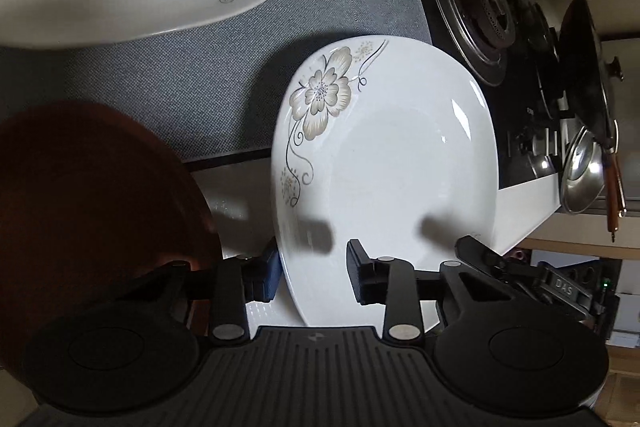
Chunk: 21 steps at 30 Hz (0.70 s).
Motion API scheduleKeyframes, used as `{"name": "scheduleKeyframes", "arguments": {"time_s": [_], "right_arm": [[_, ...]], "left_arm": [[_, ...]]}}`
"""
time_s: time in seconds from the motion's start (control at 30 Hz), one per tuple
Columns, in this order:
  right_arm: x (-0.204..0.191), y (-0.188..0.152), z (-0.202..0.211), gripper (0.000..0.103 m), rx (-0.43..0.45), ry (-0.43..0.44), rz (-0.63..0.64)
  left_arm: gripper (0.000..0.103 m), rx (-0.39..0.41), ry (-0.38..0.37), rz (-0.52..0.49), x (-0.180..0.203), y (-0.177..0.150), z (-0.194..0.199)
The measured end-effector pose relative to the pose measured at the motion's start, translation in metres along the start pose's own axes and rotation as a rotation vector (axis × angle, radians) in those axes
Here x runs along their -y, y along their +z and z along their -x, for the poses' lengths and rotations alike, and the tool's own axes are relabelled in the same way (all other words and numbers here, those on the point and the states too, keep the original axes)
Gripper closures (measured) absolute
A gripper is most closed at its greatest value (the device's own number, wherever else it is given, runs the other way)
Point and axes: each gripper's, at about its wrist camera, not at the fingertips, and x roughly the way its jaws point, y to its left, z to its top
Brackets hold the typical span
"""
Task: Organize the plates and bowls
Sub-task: 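Lift the white floral plate off the mat with both grippers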
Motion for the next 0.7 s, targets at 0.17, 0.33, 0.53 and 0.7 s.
{"name": "scheduleKeyframes", "arguments": {"time_s": [0.17,0.33,0.53,0.7], "right_arm": [[0.004,0.005,-0.005,0.057,-0.001,0.013,0.005],[-0.001,0.006,0.002,0.073,0.034,-0.006,0.057],[-0.021,0.010,0.020,0.086,0.033,-0.053,0.160],[-0.027,0.004,0.027,0.085,0.026,-0.067,0.184]], "left_arm": [[0.025,0.006,-0.123,0.028,-0.003,0.002,-0.003],[0.048,0.026,-0.081,-0.028,0.006,0.002,-0.006],[0.082,0.016,-0.109,0.012,-0.010,-0.008,0.001],[0.082,0.056,-0.078,0.013,-0.001,-0.012,0.015]]}}
